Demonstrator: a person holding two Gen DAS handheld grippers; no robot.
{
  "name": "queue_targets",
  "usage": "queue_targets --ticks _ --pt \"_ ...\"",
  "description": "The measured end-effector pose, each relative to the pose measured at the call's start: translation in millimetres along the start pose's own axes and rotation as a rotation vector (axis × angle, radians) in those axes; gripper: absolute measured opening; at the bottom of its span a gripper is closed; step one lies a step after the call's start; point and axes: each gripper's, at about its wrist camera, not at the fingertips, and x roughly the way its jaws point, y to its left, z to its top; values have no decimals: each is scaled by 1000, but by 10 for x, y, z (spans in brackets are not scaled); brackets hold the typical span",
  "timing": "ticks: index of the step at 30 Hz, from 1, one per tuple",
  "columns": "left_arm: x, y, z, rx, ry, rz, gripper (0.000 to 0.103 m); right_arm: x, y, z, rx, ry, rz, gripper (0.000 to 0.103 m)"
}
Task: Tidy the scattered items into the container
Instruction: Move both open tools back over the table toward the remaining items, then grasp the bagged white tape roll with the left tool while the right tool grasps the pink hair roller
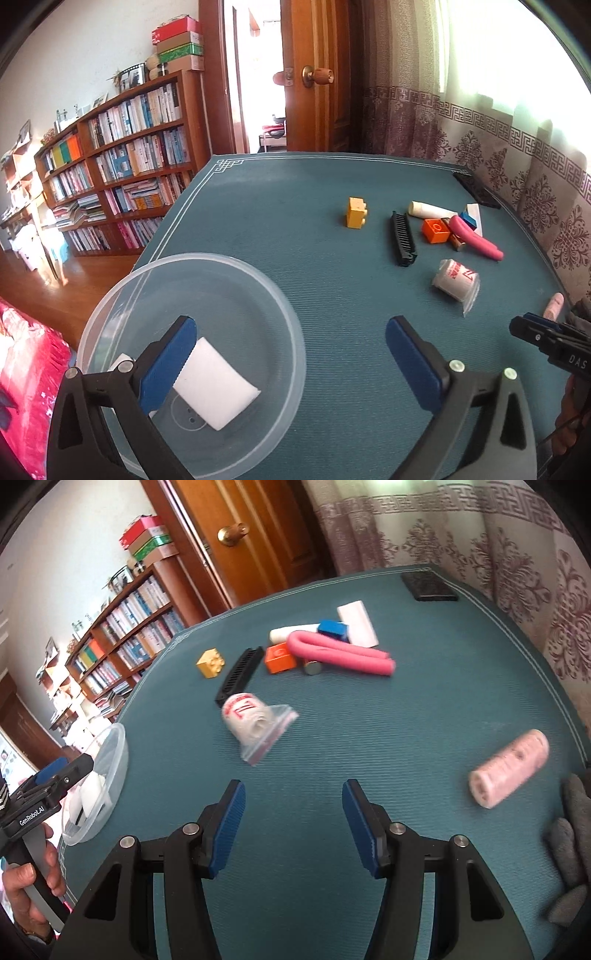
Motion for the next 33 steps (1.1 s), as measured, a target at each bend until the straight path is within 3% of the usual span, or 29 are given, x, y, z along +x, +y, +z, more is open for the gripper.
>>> queue_targets --ticks 15,23,33 --pt "160 -744 54 118 40 -103 103 -272 -769 -161 166 -17 -132 59" --pt "268 -844 47 116 73 -115 103 -218 -930 -48 221 -32 -145 59" --pt "406 -930 89 103 97 -131 103 -83 -994 152 232 -48 -224 59"
